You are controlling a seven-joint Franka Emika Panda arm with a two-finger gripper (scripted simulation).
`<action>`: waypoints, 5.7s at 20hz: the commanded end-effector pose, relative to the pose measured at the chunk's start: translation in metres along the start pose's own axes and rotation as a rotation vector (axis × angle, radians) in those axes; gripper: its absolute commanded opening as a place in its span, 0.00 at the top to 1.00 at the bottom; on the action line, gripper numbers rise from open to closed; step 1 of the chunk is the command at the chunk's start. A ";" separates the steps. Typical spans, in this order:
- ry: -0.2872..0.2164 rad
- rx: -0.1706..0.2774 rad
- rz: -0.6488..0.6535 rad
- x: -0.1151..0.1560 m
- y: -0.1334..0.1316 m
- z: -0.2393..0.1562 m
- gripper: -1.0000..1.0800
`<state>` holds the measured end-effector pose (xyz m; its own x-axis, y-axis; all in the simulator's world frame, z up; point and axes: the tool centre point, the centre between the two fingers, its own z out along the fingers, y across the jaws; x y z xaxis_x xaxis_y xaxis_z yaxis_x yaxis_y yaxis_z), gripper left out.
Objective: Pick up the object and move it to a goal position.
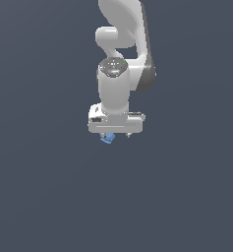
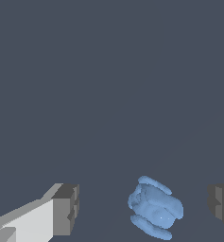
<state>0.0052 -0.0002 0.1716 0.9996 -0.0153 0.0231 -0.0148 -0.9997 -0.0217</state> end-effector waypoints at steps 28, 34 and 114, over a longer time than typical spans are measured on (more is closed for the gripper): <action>-0.017 -0.027 0.488 -0.091 0.047 0.077 0.04; -0.018 -0.027 0.486 -0.091 0.047 0.080 0.04; -0.017 -0.027 0.492 -0.016 0.056 -0.289 1.00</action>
<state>-0.0199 -0.0617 0.4485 0.8741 -0.4858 0.0011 -0.4858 -0.8741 0.0000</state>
